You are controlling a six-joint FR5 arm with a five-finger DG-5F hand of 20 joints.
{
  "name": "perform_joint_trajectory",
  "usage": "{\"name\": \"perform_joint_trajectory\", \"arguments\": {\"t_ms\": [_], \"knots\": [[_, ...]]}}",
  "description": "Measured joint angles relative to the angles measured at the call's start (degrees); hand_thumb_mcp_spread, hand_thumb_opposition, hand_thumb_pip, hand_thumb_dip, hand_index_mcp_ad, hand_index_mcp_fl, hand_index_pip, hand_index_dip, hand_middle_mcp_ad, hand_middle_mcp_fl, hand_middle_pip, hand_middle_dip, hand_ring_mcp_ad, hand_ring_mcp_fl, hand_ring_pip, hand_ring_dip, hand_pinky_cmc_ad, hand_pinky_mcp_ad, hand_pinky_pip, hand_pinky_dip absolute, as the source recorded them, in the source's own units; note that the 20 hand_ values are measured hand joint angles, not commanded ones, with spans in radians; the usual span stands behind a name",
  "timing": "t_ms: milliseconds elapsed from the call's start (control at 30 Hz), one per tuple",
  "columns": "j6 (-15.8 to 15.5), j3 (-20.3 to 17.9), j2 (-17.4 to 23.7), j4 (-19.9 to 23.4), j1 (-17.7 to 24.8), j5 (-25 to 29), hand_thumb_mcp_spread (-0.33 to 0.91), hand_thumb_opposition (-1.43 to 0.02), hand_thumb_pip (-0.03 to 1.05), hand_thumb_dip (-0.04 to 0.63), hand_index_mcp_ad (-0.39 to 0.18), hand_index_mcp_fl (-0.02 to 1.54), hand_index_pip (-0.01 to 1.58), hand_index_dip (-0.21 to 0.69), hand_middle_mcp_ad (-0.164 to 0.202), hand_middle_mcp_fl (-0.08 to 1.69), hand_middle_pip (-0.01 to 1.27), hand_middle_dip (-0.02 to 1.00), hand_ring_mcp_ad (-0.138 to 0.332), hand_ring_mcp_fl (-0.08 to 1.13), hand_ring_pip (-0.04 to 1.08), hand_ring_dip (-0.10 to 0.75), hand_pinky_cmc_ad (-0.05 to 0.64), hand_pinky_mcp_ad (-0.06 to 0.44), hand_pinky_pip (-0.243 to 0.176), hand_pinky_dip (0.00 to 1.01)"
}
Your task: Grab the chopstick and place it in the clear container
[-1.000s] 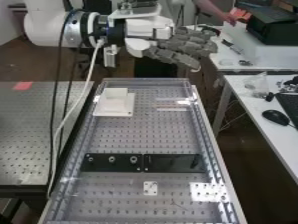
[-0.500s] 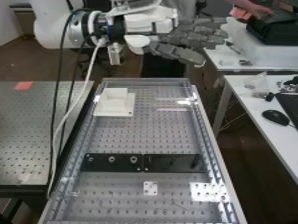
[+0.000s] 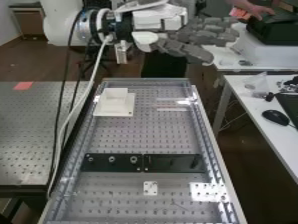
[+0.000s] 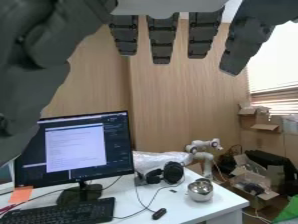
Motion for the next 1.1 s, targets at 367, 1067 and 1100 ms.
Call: {"name": "perform_joint_trajectory", "arguments": {"t_ms": [367, 1067, 1100], "knots": [[0.02, 1.08, -0.64, -0.74, 0.22, -0.7, 0.03, -0.76, 0.53, -0.024, -0.08, 0.04, 0.05, -0.042, 0.075, 0.0, 0.13, 0.07, 0.182, 0.0, 0.07, -0.054, 0.449, 0.297, -0.154, 0.3], [0.48, 1.07, -0.74, -0.68, 0.54, -0.57, 0.03, -0.76, 0.54, -0.024, -0.077, 0.04, 0.05, -0.051, 0.075, 0.0, 0.13, 0.07, 0.178, 0.0, 0.07, -0.051, 0.435, 0.297, -0.155, 0.31], [0.54, 1.05, -0.74, -0.64, 0.52, -0.6, 0.03, -0.76, 0.54, -0.024, -0.077, 0.04, 0.05, -0.051, 0.075, 0.0, 0.13, 0.07, 0.178, 0.01, 0.06, -0.051, 0.435, 0.297, -0.155, 0.31]]}}
